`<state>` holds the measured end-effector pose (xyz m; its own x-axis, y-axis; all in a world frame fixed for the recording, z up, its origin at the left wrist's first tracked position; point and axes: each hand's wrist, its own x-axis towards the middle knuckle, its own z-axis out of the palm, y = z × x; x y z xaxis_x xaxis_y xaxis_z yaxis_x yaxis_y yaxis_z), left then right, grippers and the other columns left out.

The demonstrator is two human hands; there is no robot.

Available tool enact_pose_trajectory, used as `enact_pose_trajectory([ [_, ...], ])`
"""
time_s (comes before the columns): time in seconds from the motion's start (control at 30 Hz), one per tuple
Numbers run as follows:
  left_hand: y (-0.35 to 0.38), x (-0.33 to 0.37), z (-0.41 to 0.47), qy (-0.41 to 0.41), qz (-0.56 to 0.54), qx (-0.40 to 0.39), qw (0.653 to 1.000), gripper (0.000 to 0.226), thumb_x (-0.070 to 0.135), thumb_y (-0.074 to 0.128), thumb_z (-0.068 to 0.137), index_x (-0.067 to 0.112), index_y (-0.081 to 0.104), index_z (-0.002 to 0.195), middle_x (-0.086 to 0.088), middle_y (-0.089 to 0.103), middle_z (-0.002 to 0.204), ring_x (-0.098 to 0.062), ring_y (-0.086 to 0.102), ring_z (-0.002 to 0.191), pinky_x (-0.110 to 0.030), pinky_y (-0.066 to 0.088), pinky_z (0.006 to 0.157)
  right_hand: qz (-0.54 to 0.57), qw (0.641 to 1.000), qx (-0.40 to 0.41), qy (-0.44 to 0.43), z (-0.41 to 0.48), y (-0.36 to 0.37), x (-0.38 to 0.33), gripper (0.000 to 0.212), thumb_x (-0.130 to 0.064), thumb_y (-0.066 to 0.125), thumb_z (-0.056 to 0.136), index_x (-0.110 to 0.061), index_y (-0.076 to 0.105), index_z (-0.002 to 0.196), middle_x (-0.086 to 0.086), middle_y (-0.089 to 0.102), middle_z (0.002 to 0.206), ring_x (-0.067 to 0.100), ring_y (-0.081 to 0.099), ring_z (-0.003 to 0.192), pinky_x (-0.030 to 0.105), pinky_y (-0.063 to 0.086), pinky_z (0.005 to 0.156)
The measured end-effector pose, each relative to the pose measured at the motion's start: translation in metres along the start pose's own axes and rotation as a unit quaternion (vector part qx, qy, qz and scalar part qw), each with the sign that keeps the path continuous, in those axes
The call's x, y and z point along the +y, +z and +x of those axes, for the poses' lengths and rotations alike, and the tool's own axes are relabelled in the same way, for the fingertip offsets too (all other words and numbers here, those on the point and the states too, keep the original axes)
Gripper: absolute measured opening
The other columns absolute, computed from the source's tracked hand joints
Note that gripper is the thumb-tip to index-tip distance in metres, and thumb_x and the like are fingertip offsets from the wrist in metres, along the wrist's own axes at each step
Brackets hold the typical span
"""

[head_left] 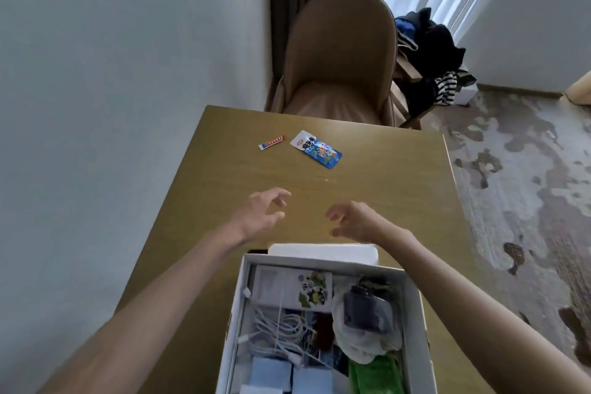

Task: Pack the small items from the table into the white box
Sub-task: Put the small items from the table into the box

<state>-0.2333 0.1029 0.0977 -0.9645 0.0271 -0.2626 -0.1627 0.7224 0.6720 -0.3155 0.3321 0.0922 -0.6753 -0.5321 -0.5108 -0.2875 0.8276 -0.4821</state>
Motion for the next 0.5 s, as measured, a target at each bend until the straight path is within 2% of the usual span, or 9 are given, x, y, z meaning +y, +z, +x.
enact_pose_trajectory([
  [0.1, 0.003, -0.025, 0.020, -0.035, 0.010, -0.159, 0.987, 0.047, 0.032, 0.068, 0.083, 0.030, 0.050, 0.126, 0.009, 0.060, 0.113, -0.011, 0.056, 0.107, -0.033, 0.049, 0.094, -0.139, 0.985, -0.099, -0.023, 0.018, 0.022, 0.006, 0.062, -0.039, 0.079, 0.077, -0.023, 0.054, 0.131, -0.001, 0.060, 0.126, 0.021, 0.058, 0.112, 0.032, 0.047, 0.088],
  [0.2, 0.012, -0.043, 0.031, -0.046, 0.033, -0.235, 0.970, 0.051, 0.039, 0.073, 0.079, 0.030, 0.052, 0.124, 0.009, 0.060, 0.110, -0.011, 0.056, 0.103, -0.030, 0.048, 0.091, -0.261, 0.955, -0.109, -0.094, 0.027, 0.043, 0.010, 0.067, -0.045, 0.075, 0.077, -0.021, 0.049, 0.134, 0.003, 0.055, 0.122, 0.023, 0.057, 0.106, 0.033, 0.050, 0.081],
  [0.27, 0.015, -0.055, 0.035, -0.051, 0.041, -0.251, 0.966, 0.051, 0.042, 0.074, 0.077, 0.030, 0.052, 0.122, 0.010, 0.060, 0.110, -0.011, 0.057, 0.102, -0.031, 0.049, 0.090, -0.283, 0.946, -0.106, -0.115, 0.035, 0.050, 0.009, 0.066, -0.045, 0.075, 0.077, -0.017, 0.048, 0.130, 0.004, 0.057, 0.117, 0.023, 0.058, 0.103, 0.035, 0.051, 0.078],
  [0.33, 0.018, -0.064, 0.037, -0.042, 0.077, -0.258, 0.962, 0.054, 0.043, 0.076, 0.073, 0.030, 0.052, 0.120, 0.010, 0.060, 0.109, -0.011, 0.057, 0.101, -0.034, 0.050, 0.089, -0.283, 0.947, -0.096, -0.121, 0.043, 0.050, 0.008, 0.058, -0.041, 0.072, 0.079, -0.017, 0.048, 0.126, 0.004, 0.062, 0.111, 0.023, 0.061, 0.094, 0.034, 0.050, 0.070],
  [0.5, 0.021, -0.075, 0.040, -0.026, 0.113, -0.204, 0.972, 0.055, 0.038, 0.079, 0.071, 0.027, 0.049, 0.117, 0.011, 0.057, 0.110, -0.011, 0.054, 0.100, -0.030, 0.047, 0.083, -0.233, 0.965, -0.076, -0.093, 0.059, 0.041, 0.013, 0.042, -0.032, 0.069, 0.082, -0.020, 0.056, 0.121, -0.002, 0.065, 0.103, 0.014, 0.052, 0.079, 0.021, 0.034, 0.056],
])
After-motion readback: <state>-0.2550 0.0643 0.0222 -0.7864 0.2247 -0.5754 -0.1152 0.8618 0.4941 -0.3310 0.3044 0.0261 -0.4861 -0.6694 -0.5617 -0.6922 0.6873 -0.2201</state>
